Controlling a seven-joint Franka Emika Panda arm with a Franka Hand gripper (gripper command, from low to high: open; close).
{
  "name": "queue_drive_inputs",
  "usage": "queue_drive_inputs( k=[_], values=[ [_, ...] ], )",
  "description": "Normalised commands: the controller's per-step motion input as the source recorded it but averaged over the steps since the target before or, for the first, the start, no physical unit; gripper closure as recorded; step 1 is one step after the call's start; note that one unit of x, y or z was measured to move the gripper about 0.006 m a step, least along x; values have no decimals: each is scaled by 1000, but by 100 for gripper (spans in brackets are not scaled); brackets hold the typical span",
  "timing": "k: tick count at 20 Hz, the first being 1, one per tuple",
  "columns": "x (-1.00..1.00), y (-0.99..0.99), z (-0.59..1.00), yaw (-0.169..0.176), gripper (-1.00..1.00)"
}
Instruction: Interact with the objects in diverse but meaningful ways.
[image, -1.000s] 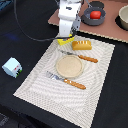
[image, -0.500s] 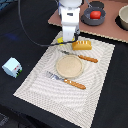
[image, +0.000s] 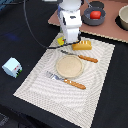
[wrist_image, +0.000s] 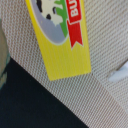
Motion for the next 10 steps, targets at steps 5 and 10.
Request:
queue_drive_inputs(
  k=[5,10],
  values=[
    [-418,0,-414,102,-100],
    [-370,0,-408,104,-100]
  ],
)
